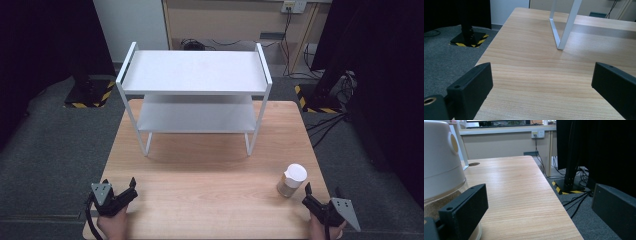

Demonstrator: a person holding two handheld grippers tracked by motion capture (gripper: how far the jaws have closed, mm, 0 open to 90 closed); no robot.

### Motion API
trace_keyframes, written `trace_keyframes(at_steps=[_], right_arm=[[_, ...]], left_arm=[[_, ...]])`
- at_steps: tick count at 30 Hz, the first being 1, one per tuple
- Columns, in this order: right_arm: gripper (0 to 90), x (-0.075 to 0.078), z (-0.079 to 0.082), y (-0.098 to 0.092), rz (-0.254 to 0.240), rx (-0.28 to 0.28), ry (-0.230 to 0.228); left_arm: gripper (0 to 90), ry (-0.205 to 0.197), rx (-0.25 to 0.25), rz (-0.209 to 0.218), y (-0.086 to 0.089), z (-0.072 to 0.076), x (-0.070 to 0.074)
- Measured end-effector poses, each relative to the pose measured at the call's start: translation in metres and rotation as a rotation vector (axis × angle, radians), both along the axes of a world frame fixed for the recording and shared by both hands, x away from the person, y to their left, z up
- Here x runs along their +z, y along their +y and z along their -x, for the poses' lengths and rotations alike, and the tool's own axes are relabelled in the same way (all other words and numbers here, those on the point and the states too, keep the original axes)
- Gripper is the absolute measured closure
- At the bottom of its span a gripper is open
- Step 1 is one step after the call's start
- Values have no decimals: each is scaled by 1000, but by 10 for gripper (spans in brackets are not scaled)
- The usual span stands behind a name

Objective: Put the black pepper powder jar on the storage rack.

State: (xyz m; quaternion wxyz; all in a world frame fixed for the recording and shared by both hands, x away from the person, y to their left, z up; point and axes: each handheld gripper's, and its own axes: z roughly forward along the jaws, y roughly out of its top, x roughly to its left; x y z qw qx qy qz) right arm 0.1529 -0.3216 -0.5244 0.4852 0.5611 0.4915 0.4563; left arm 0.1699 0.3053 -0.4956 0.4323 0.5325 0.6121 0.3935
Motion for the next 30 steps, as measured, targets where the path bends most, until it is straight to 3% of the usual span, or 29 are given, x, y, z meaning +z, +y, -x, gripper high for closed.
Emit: trace_keyframes(at_steps=[16, 18, 20, 26, 30], right_arm=[[9, 0, 0, 0, 0, 2, -1], [9, -2, 1, -2, -37, -11, -18], [9, -3, 2, -3, -43, -12, -24], [5, -2, 1, 0, -5, -6, -14], [4, -2, 2, -1, -13, 0, -19]], left_arm=[[32, 1, 4, 2, 0, -1, 0], [32, -2, 8, 7, 0, -1, 0], [32, -3, 8, 7, 0, -1, 0], [32, 0, 7, 8, 0, -1, 0], [32, -4, 5, 7, 1, 0, 0]])
